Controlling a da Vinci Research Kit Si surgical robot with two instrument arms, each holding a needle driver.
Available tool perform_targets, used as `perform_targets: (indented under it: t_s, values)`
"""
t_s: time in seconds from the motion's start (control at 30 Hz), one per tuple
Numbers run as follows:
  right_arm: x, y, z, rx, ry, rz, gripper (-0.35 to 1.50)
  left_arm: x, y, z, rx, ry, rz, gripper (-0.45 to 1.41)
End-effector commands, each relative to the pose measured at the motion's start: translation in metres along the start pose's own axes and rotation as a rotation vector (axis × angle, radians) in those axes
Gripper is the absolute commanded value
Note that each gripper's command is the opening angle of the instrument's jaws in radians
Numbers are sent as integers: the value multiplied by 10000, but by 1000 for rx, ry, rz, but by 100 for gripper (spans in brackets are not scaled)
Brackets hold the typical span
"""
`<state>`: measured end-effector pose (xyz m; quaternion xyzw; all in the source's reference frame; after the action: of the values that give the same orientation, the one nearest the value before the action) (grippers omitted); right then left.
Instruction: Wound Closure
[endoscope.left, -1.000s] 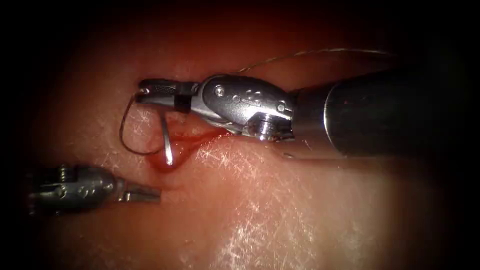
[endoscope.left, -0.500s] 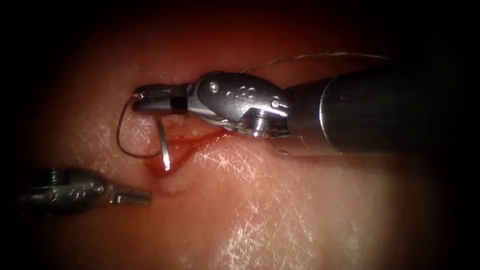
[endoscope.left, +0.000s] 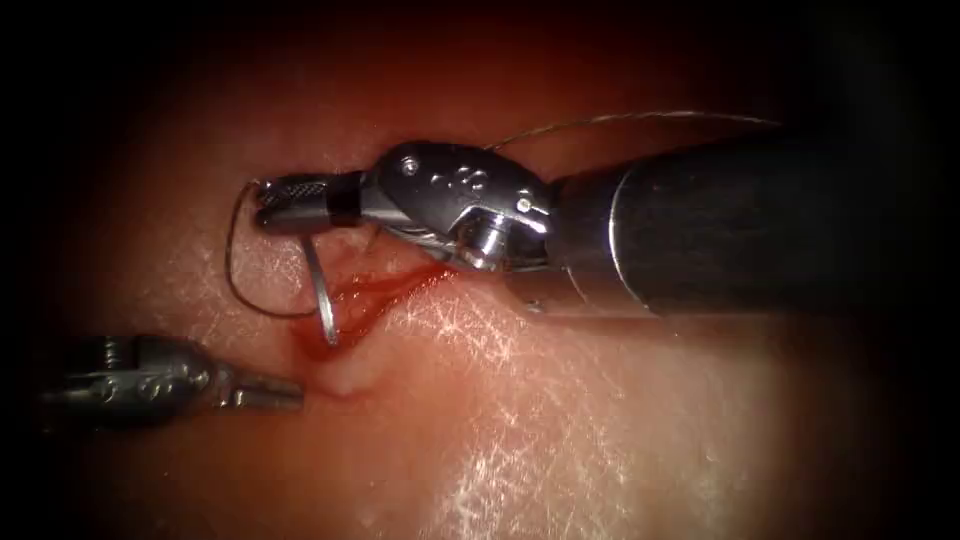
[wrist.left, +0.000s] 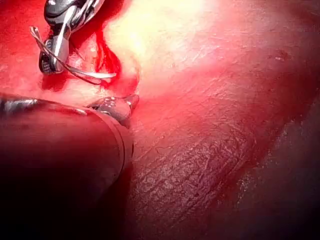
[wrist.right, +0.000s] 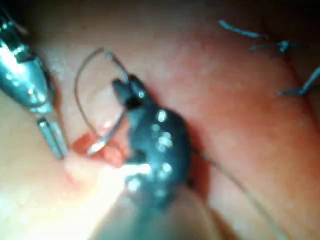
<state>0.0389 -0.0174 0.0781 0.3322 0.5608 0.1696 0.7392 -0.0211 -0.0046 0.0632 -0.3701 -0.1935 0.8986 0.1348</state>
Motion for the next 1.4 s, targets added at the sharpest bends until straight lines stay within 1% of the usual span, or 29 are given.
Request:
perform_targets:
  t_s: [0.03,0.27,0.53,0.8,1.2,1.3,1.4]
  values:
    - [-5,2,11,12,-5,22,-35,-2,1,9,-3,1,0,-33]
    - [-16,0,16,47,-43,123,-35,-1,0,8,-4,1,-1,-33]
    - [-20,-5,15,56,-61,247,-35,-1,0,7,-2,1,-2,-33]
    - [-19,-12,16,58,-72,364,-35,-1,0,7,-2,1,-1,-33]
    - [-10,-29,21,70,-81,467,-35,-2,-1,6,-3,1,-1,-33]
    - [-10,-32,21,68,-84,544,-35,-2,-1,6,-3,1,-1,-33]
    - [-10,-34,22,51,-86,696,-35,-2,-1,6,-3,1,0,-33]
